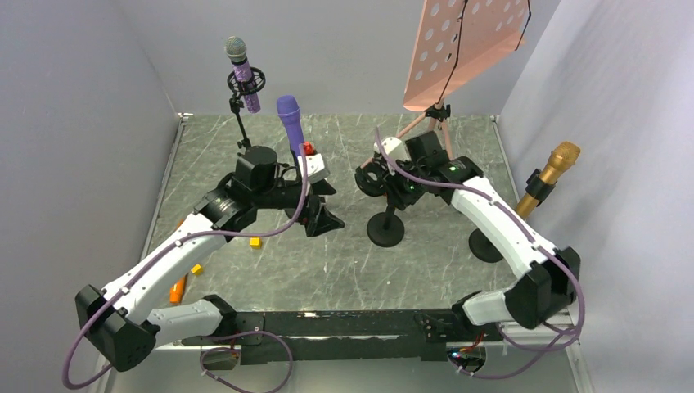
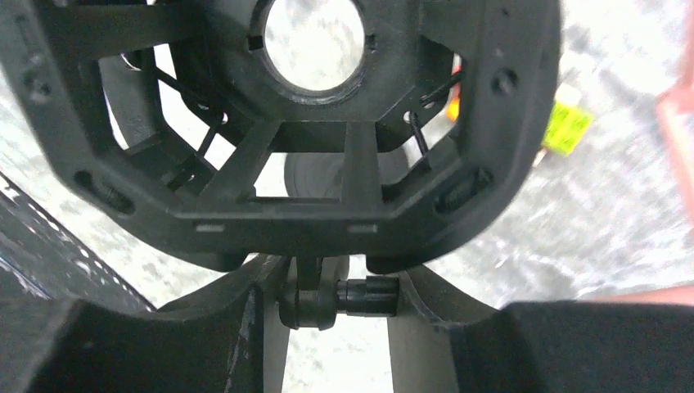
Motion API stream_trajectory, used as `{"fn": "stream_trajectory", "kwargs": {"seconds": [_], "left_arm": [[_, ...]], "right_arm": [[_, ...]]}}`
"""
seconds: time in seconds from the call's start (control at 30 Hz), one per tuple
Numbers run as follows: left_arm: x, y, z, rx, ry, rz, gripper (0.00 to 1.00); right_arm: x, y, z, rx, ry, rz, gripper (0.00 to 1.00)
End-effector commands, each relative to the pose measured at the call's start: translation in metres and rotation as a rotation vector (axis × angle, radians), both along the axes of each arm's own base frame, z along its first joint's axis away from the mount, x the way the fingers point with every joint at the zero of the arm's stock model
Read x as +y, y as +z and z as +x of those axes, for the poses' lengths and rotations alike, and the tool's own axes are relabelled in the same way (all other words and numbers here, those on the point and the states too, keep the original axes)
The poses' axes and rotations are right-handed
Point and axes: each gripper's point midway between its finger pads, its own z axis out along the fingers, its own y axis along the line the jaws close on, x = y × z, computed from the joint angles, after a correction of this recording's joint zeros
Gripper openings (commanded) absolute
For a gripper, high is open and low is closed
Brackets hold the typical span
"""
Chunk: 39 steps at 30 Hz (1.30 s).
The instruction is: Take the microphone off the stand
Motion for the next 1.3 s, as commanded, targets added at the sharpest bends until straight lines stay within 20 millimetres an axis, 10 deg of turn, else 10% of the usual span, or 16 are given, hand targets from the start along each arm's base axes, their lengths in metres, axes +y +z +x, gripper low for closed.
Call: {"fn": "stream_trajectory", "kwargs": {"seconds": [0.0, 0.43, 0.83, 1.1, 1.27], "left_arm": [[0.007, 0.02, -0.004, -0.058, -0.011, -0.065, 0.99], [0.022, 0.023, 0.002, -0.032, 0.015, -0.097, 0.99], [0.041, 0.058, 0.017, -0.11, 0.049, -0.139, 0.99], [0.073, 0.075, 0.027, -0.119, 0.152, -0.179, 0.99], [0.092, 0.076, 0.023, -0.133, 0.197, -0.159, 0.99]], "right_arm": [[-0.023, -0.056, -0.033, 0.22, -0.025, -0.151, 0.0], [-0.014, -0.057, -0.017, 0.157, -0.065, -0.101, 0.0], [0.044, -0.008, 0.097, -0.04, -0.127, 0.033, 0.0], [0.062, -0.033, 0.159, -0.06, -0.17, -0.027, 0.0], [0.071, -0.032, 0.158, -0.026, -0.149, 0.005, 0.39]]}}
